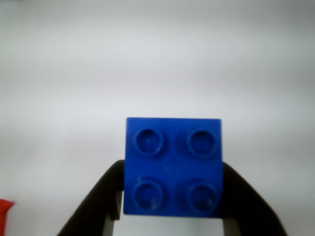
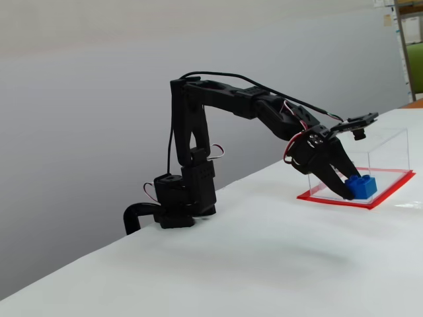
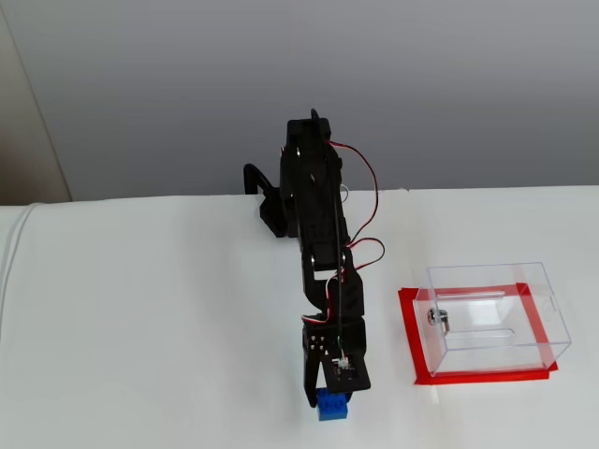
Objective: Pick the blue lego brick and place it into the transparent box
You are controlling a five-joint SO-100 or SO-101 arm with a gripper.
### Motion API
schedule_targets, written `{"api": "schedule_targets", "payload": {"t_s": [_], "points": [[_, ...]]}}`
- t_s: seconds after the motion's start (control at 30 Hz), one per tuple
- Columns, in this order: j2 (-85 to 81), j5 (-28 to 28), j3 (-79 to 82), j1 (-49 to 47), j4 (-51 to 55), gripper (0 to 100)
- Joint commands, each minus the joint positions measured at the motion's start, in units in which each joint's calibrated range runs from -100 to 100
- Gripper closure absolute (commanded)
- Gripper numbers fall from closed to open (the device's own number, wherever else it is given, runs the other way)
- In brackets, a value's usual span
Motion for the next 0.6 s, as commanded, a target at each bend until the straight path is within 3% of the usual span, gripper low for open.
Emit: {"api": "schedule_targets", "payload": {"t_s": [0.0,0.57], "points": [[-8.9,0.2,1.6,-0.9,3.1,83],[-38.4,0.2,11.0,-6.8,12.5,83]]}}
